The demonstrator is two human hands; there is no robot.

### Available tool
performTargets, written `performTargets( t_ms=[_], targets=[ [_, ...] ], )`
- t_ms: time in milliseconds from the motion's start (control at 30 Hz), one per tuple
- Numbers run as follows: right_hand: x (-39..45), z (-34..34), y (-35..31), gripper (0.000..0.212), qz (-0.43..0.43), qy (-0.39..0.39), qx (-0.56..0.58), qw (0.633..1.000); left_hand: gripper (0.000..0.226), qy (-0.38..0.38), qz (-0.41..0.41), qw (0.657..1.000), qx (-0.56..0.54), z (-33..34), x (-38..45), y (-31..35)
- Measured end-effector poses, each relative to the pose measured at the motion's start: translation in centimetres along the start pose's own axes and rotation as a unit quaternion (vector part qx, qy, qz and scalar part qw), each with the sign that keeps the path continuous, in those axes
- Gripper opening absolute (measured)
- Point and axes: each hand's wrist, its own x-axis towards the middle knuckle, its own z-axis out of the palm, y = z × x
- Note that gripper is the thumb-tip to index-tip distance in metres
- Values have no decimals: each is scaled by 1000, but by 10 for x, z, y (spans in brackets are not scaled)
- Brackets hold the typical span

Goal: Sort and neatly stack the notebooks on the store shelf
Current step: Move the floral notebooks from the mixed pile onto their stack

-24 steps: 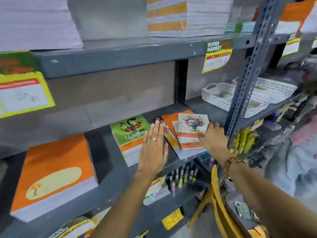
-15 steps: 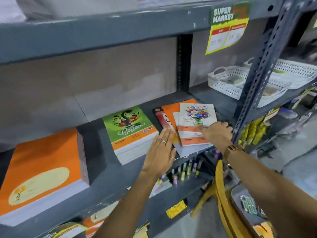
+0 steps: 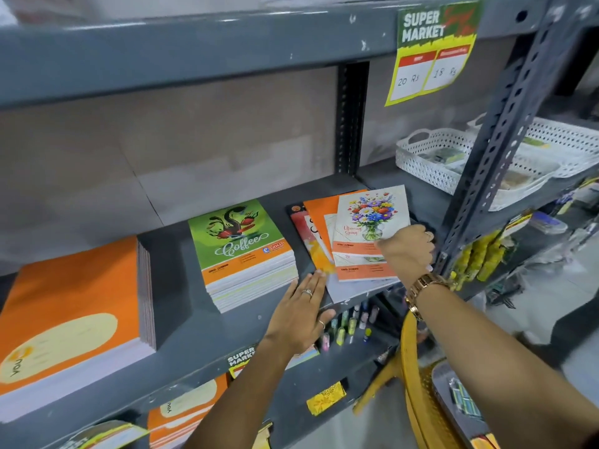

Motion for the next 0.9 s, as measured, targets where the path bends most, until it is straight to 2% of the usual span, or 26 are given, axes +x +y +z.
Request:
performTargets(
  t_ms=[100,200,333,467,567,733,800,900],
  targets=[
    [-9,-10,-11,44,-25,20,123,992,65,-11,-1,1000,4,-5,-11,-4],
    [-21,-28,-23,31,-72,35,179,981,66,-23,-4,1000,-4,-9,-25,-10],
    [-41,-38,-44,30,-109,21,247,963,65,-30,-18,999,-9,-13,-44,-23],
    [-57,-27,-69,25,-107,-62,321,939,64,-36,-19,999,0,-16,-64,-37],
    [-75,-5,-83,8,-103,-134,332,928,65,-38,-23,999,11,-17,-79,-49],
    [-103,28,-95,3,-80,-227,319,916,67,-42,-28,998,28,-16,-94,-55],
    [-110,39,-97,6,-88,-249,294,919,68,-38,-34,998,25,-16,-95,-54],
    [-117,50,-99,24,-124,-249,226,934,68,-37,-38,998,23,-16,-95,-53]
  ],
)
